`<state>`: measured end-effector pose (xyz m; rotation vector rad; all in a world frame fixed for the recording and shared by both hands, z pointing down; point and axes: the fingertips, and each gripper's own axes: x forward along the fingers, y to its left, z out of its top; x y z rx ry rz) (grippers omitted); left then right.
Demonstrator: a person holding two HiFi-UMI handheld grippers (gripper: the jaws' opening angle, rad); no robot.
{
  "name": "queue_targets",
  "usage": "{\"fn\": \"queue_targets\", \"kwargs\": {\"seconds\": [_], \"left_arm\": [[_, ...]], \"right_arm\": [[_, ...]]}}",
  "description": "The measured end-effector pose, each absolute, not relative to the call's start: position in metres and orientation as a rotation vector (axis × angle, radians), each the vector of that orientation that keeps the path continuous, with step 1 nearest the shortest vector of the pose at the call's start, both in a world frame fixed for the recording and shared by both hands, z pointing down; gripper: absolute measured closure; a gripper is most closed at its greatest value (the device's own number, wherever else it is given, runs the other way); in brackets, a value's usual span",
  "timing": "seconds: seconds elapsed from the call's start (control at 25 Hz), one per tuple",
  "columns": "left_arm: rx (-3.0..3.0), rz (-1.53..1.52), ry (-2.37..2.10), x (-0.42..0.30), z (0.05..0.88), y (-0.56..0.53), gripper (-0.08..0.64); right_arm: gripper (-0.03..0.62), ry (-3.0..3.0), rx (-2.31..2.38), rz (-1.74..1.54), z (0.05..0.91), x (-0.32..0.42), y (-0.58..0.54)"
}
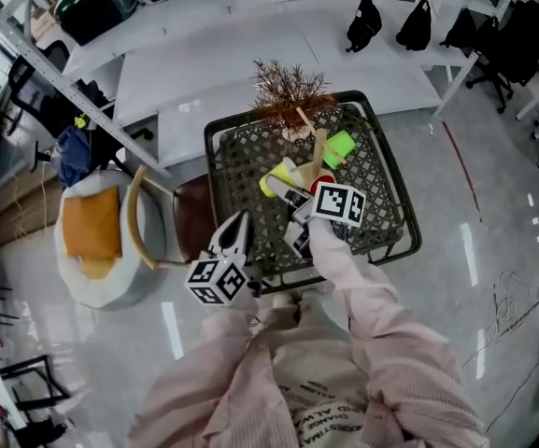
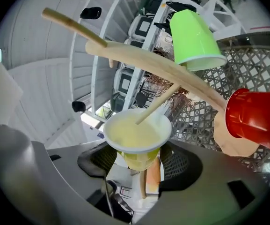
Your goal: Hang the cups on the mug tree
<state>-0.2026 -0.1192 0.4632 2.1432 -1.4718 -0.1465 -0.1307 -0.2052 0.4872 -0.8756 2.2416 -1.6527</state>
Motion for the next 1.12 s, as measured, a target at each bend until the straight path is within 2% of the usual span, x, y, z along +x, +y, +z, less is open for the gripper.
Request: {"fn": "queue_targets", "kwargs": {"seconds": [1.12], "left_arm": [[2.186,-0.111,-1.437,-0.175,0.459,-0.149,0.561]], "right_arm": [[0.308,1.672,-0.622,-1.912,0.493,-0.101,-0.228]]}}
